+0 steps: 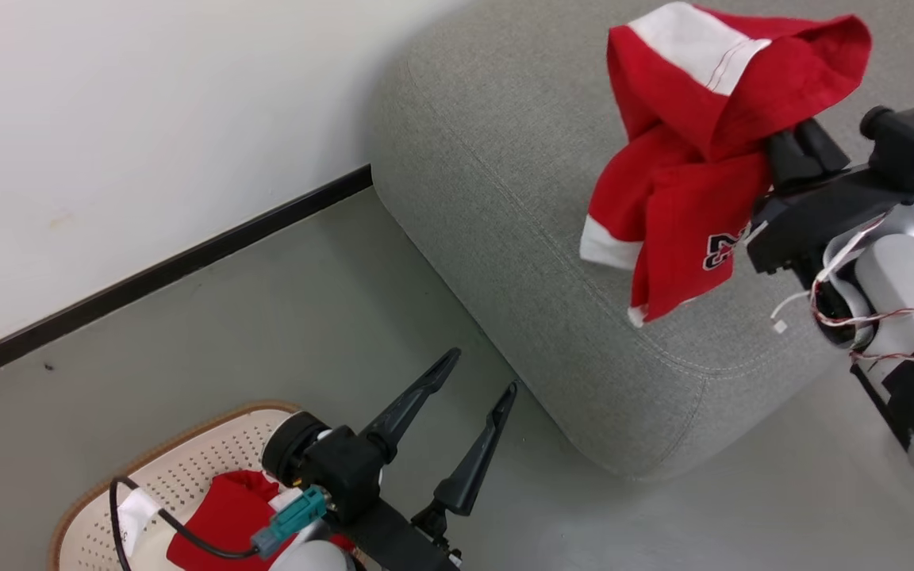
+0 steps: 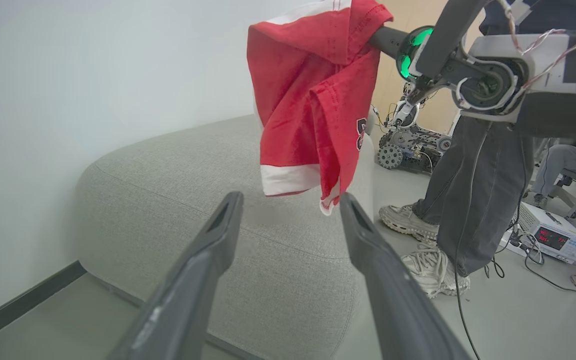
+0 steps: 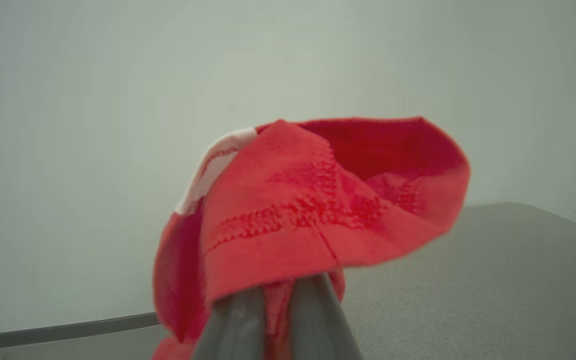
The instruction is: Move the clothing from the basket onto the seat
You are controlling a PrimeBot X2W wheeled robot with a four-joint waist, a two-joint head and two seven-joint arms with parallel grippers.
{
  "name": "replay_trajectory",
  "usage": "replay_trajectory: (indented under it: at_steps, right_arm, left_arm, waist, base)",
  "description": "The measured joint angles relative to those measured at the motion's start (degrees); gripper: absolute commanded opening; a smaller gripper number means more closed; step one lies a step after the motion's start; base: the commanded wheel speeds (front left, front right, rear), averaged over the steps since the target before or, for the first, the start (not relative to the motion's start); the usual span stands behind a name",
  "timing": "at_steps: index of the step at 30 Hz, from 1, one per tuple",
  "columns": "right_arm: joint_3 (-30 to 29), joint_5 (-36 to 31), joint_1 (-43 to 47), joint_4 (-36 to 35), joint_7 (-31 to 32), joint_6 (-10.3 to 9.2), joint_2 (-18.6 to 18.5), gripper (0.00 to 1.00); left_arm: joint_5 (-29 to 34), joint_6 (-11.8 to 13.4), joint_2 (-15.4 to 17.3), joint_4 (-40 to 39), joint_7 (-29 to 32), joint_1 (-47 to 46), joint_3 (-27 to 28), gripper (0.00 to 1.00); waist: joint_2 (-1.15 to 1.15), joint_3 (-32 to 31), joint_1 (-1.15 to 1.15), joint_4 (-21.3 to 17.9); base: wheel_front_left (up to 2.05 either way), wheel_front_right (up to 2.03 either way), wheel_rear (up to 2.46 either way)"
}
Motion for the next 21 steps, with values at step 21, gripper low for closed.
replay_trajectory:
  at_steps: [21]
  right_arm:
    - [-11.4, -0.5, -4.6, 1.6, 0.0, -4.75, -10.4, 0.0]
  left_arm:
    - [0.4, 0.0, 6.3, -4.9, 0.0, 1.7, -0.7, 1.0]
  waist:
    - [0.0, 10.3, 0.01, 1.2]
  base:
    - [0.0, 0.0, 0.0]
